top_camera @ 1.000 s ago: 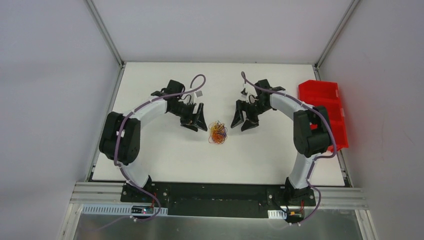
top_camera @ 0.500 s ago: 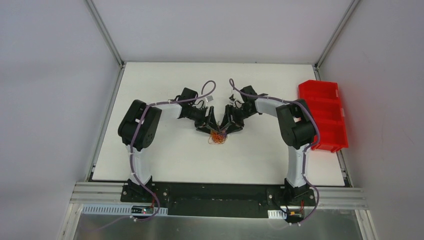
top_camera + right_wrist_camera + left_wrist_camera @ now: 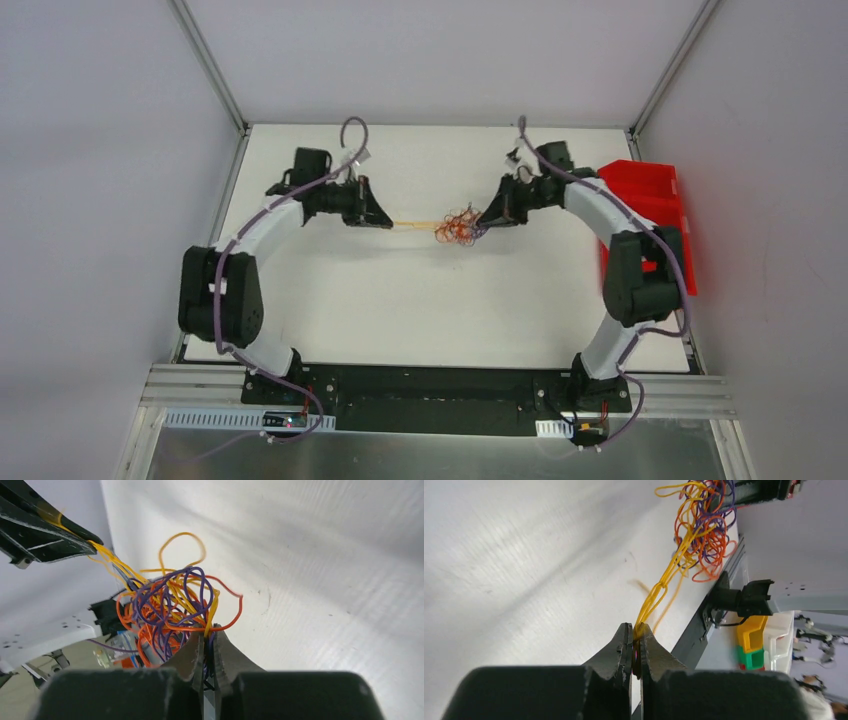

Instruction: Untangle the cables

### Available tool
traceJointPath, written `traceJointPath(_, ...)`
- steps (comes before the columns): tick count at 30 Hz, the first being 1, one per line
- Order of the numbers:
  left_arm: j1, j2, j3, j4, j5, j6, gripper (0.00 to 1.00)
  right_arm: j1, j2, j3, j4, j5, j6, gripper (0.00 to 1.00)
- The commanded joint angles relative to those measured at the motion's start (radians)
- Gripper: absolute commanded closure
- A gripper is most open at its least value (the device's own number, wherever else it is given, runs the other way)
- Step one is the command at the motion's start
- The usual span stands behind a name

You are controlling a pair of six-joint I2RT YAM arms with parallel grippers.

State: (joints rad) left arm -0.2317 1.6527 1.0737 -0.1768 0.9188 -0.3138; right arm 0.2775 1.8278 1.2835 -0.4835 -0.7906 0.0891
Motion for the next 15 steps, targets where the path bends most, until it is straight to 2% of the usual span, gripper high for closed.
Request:
traceJointPath(1, 0.227, -0.220, 0.099, -0.269, -0.094, 0.208, 1.00, -0.240, -0.174, 0.075, -0.163, 0.182, -0.126, 1.00)
traceJointPath(4, 0.361, -0.272, 0.202, -0.312, -0.093, 0.222, 1.00, -0.337, -0.208, 0.180, -0.183, 0.170, -0.116, 1.00)
traceJointPath(9, 0.563, -0.241, 0.393, -0.349, -0.069, 0.218, 1.00, -0.437, -0.206, 0.304, -0.171, 0.157, -0.092, 1.00)
traceJointPath(12, 0.627, -0.203, 0.459, -0.357, -0.051, 0.213, 1.00, -0.479, -0.177, 0.354, -0.165, 0.133, -0.051, 1.00)
traceJointPath(15, 0.640, -0.186, 0.465, -0.359, -0.045, 0.221, 1.00, -0.488, -0.160, 0.356, -0.144, 0.083, -0.017, 1.00)
